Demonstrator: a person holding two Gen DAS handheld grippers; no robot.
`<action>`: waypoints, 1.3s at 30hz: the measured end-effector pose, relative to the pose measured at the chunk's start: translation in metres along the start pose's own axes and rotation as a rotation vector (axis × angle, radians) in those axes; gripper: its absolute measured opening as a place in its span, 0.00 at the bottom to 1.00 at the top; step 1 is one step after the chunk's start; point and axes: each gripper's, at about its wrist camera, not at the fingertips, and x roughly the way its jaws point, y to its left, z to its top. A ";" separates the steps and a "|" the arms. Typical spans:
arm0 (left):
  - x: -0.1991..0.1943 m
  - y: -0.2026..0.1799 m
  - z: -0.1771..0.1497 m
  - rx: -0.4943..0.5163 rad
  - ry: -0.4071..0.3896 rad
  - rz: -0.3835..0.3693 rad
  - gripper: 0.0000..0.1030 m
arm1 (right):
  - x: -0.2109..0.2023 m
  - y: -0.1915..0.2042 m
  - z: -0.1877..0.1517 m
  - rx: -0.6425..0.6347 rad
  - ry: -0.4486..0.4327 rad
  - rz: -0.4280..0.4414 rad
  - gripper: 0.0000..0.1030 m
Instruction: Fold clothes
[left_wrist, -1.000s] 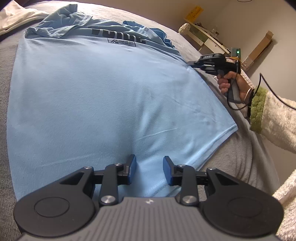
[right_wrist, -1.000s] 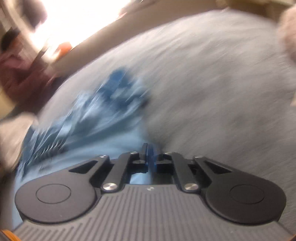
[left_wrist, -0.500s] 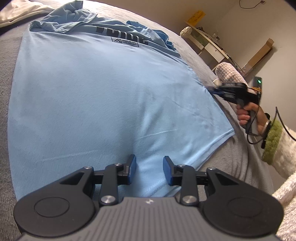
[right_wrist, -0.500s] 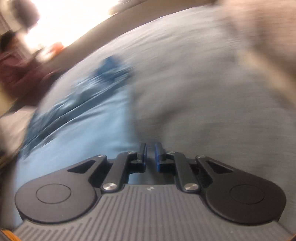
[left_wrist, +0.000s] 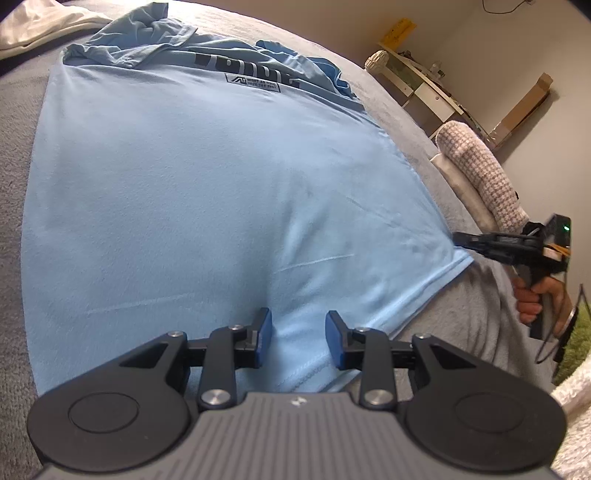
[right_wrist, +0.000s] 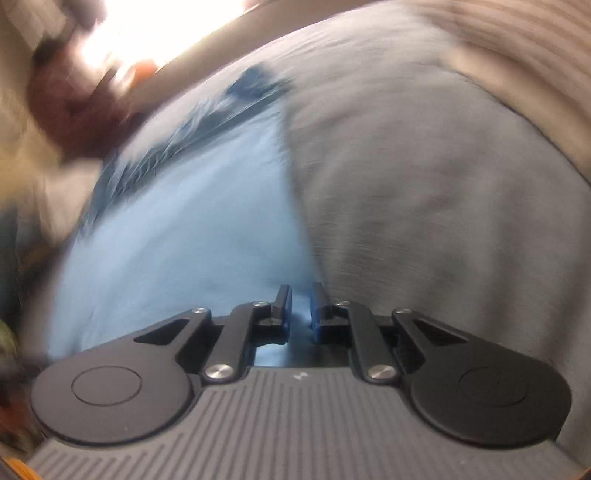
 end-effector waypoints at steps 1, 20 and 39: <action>0.000 0.000 0.000 0.001 -0.001 0.001 0.32 | -0.011 -0.011 -0.002 0.066 -0.020 -0.009 0.12; -0.002 -0.013 -0.003 0.035 0.030 0.071 0.34 | -0.014 0.115 -0.033 -0.390 -0.034 0.007 0.09; -0.002 -0.011 -0.003 0.033 0.030 0.048 0.39 | -0.011 0.118 -0.039 -0.281 0.075 0.063 0.30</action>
